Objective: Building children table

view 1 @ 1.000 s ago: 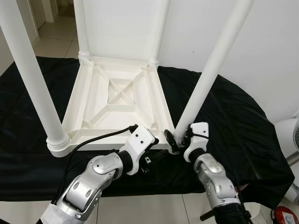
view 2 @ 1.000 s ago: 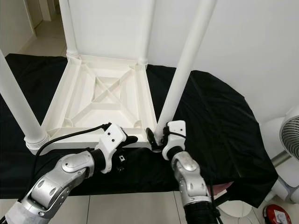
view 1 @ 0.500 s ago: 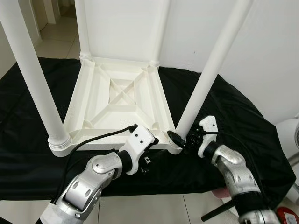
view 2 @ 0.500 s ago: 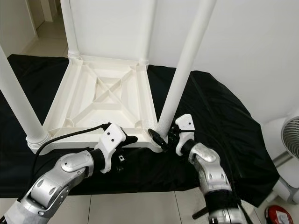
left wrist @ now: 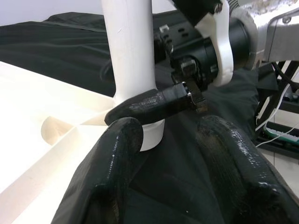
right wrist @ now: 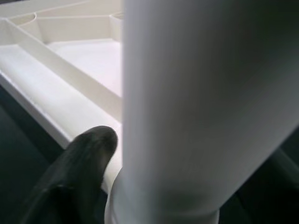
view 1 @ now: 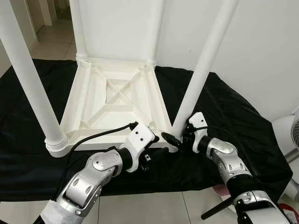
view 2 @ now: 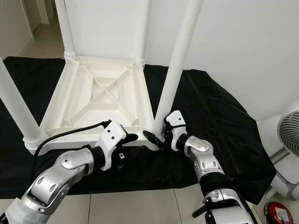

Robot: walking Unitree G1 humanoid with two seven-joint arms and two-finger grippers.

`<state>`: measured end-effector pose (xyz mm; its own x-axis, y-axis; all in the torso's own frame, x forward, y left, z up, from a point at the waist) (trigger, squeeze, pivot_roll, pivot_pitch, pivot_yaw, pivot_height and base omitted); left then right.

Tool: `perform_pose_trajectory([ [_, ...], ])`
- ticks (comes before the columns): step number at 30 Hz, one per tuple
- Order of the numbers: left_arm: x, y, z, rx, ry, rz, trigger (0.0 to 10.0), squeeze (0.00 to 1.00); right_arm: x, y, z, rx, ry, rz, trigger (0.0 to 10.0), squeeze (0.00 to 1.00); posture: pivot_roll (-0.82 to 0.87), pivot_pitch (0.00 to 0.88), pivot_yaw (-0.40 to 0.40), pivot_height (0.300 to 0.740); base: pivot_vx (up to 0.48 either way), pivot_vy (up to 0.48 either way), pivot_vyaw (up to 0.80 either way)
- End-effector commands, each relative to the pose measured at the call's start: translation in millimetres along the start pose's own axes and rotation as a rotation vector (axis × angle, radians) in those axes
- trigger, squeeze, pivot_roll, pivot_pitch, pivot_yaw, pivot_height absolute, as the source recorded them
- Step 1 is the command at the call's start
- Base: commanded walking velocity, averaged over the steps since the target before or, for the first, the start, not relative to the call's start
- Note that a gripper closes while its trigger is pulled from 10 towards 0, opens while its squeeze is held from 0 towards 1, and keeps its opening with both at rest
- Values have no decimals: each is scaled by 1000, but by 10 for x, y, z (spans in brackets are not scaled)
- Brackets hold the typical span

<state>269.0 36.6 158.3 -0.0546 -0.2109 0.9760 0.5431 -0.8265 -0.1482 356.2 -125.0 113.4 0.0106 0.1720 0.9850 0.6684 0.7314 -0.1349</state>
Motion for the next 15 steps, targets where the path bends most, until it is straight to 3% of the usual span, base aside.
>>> perform_pose_trajectory([
  [1,21,18,-27,-44,9,-4,10000,0,11,68,44,37,-20,14,392,0,39,0,-100,740,0,0,0],
  [2,23,17,-24,-42,10,-5,10000,0,-4,82,49,50,-20,14,0,0,40,0,-99,740,0,0,0],
  [12,23,21,-48,-51,9,-6,10000,0,-96,-13,33,34,10,-6,0,0,35,0,-95,740,0,0,0],
  [13,21,20,-53,-52,9,-6,10000,0,-109,-34,20,13,27,-11,1294,0,36,0,-99,740,0,0,0],
  [14,20,20,-56,-53,9,-6,10000,0,-122,-46,7,-6,46,-11,10000,0,36,0,-99,740,0,0,0],
  [15,20,20,-56,-53,9,-6,10000,0,-122,-46,7,-6,46,-11,10000,0,36,0,-99,740,0,0,0],
])
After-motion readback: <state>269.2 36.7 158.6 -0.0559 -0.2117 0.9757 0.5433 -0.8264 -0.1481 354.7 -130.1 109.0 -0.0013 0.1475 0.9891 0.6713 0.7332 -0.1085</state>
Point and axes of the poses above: a point about 5 cm out from each wrist's last joint towards the gripper, its own y axis pointing out of the wrist towards the gripper, its own x axis along the axis of the wrist's last joint, z = x × y, the point moved 3 cm from there along y, pointing out of the wrist towards the gripper, and after that the axes turned 1 degree about y, right-handed, at the moved point
